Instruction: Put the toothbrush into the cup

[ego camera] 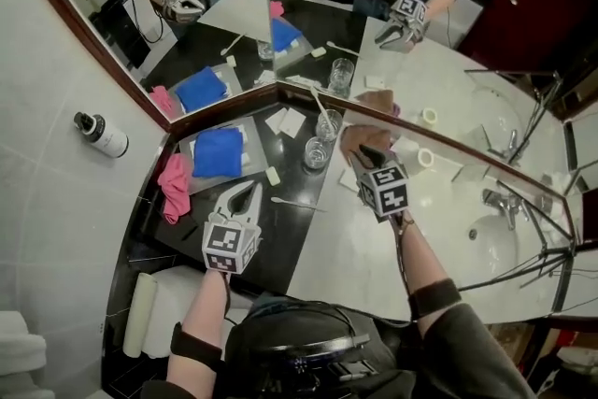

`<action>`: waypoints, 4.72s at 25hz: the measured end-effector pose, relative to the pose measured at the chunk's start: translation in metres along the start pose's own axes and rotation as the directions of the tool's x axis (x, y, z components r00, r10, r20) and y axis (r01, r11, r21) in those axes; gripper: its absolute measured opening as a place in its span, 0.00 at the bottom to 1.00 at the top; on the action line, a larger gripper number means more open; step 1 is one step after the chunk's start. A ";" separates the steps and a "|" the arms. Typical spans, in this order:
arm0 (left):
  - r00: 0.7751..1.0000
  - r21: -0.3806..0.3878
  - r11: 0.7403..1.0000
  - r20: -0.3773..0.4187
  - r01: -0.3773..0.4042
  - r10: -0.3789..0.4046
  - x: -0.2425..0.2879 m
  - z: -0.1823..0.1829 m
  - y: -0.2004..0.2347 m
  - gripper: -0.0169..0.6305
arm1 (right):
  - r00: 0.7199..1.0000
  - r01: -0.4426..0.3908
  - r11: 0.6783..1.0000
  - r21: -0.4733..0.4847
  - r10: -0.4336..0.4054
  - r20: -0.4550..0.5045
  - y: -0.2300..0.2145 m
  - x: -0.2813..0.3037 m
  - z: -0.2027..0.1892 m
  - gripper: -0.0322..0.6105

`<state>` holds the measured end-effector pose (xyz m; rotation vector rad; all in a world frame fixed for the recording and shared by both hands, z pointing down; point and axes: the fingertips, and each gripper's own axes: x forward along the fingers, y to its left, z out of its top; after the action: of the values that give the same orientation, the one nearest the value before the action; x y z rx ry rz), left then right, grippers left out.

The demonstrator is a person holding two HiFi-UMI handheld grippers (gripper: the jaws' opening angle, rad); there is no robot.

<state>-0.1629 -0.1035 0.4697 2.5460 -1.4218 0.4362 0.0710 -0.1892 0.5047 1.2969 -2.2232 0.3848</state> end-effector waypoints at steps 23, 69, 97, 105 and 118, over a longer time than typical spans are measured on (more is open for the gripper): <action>1.000 -0.108 0.994 -0.025 -0.008 0.005 0.052 -0.023 0.028 0.03 | 0.965 -0.088 0.977 -0.197 0.034 -0.261 -0.018 0.201 0.015 0.40; 0.997 -0.125 0.990 -0.054 -0.068 0.062 0.015 -0.043 0.029 0.03 | 0.996 0.055 0.990 -0.128 -0.064 -0.061 -0.038 0.166 0.071 0.13; 1.000 -0.028 1.000 0.027 -0.001 0.002 -0.001 0.015 -0.059 0.03 | 0.985 0.033 0.995 0.096 -0.048 0.167 -0.021 -0.091 -0.003 0.13; 1.000 -0.006 1.000 -0.009 0.025 -0.025 -0.002 0.007 -0.097 0.03 | 0.982 0.074 0.982 0.175 -0.102 0.158 -0.046 -0.148 -0.056 0.13; 1.000 0.007 1.000 -0.019 -0.012 0.012 -0.019 0.004 -0.105 0.03 | 0.998 -0.010 0.995 0.094 0.003 0.067 -0.004 -0.155 -0.099 0.13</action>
<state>-0.0818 -0.0345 0.4569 2.5328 -1.4318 0.4671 0.1663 -0.0317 0.4960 1.3705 -2.2897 0.4605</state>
